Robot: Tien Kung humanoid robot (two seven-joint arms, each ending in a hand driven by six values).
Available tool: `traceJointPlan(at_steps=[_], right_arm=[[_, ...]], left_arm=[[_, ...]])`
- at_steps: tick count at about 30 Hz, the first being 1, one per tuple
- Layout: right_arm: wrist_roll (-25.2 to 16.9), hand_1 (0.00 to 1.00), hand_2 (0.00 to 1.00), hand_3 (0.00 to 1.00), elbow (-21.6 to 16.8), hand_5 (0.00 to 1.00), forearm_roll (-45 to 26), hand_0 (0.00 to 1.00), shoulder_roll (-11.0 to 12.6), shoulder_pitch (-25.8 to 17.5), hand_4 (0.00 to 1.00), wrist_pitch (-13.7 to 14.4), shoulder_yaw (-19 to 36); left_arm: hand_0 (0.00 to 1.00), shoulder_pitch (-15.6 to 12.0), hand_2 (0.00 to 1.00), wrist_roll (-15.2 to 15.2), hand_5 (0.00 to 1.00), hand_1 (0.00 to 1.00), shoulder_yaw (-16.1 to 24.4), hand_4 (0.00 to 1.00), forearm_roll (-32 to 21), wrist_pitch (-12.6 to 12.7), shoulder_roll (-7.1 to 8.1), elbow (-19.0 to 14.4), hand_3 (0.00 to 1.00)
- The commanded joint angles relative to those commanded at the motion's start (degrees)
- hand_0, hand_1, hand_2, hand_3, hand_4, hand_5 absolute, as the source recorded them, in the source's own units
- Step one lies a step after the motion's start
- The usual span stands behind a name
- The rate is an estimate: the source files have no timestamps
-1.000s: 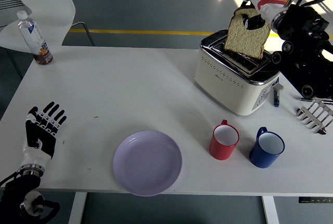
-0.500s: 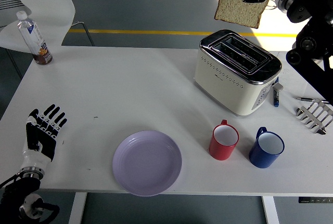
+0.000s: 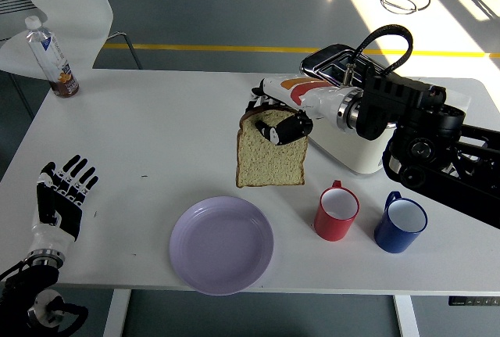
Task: Push plate across desktop,pick up the break from the machine,place the break in the plate
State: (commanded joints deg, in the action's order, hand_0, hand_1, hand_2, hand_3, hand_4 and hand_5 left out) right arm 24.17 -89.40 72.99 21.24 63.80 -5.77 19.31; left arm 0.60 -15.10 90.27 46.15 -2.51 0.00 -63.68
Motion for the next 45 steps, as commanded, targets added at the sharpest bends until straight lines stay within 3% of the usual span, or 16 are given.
traceJointPlan(at_steps=[5,11,21,30,31,36,37,42,43,45], right_arm=[[-0.58,0.398,0.446,0.494,1.75,0.084,-3.04,0.375,-4.86,-2.08,0.367,0.41,-2.75],[-0.51,0.397,0.444,0.490,4.14,0.099,-4.07,0.371,-8.04,-2.80,0.343,0.72,-4.75],[-2.49,0.398,0.448,0.491,11.91,0.104,-7.36,0.378,-13.83,-6.21,0.352,3.38,-5.66],[-3.90,0.412,0.477,0.506,16.76,0.105,-8.85,0.372,-14.48,-7.58,0.359,5.48,-5.34],[-3.95,0.456,0.517,0.527,17.12,0.115,-8.91,0.435,-14.50,-7.73,0.366,5.47,-5.35],[-4.61,0.456,0.517,0.527,18.53,0.115,-9.79,0.435,-14.63,-8.44,0.366,5.27,-6.04],[-4.65,0.530,0.559,0.557,18.62,0.128,-9.85,0.494,-14.64,-8.48,0.397,5.20,-6.11],[-5.34,0.530,0.559,0.557,19.71,0.128,-10.04,0.494,-15.22,-8.66,0.397,5.92,-6.47],[-5.46,0.556,0.598,0.625,19.96,0.160,-10.06,0.512,-15.38,-8.59,0.453,6.35,-6.53],[-5.57,0.556,0.598,0.625,20.14,0.160,-10.06,0.512,-15.50,-8.54,0.453,6.70,-6.57]], left_arm=[[0.799,-0.20,0.822,-0.02,0.998,0.780,-0.05,0.546,-0.07,0.00,0.00,0.09,0.728],[0.799,-0.06,0.820,0.02,0.998,0.781,-0.23,0.545,0.08,0.01,0.00,0.34,0.727],[0.799,-0.13,0.820,-0.01,0.998,0.780,-0.13,0.545,-0.04,0.06,0.00,0.60,0.727],[0.798,0.04,0.820,-0.04,0.998,0.779,-0.06,0.545,-0.49,0.14,0.00,0.43,0.726],[0.798,0.07,0.820,-0.03,0.998,0.778,-0.04,0.544,-0.48,0.15,0.00,0.42,0.726],[0.798,0.14,0.820,-0.02,0.998,0.778,0.01,0.544,-0.45,0.20,0.00,0.42,0.726],[0.797,0.15,0.820,-0.02,0.998,0.778,0.02,0.540,-0.45,0.21,0.00,0.42,0.726],[0.797,0.08,0.820,-0.06,0.998,0.778,-0.07,0.540,-0.54,0.18,0.00,0.42,0.726],[0.796,0.08,0.820,-0.07,0.998,0.778,-0.11,0.538,-0.69,0.14,0.00,0.42,0.725],[0.796,0.09,0.820,-0.09,0.998,0.778,-0.14,0.538,-0.82,0.11,0.00,0.42,0.725]])
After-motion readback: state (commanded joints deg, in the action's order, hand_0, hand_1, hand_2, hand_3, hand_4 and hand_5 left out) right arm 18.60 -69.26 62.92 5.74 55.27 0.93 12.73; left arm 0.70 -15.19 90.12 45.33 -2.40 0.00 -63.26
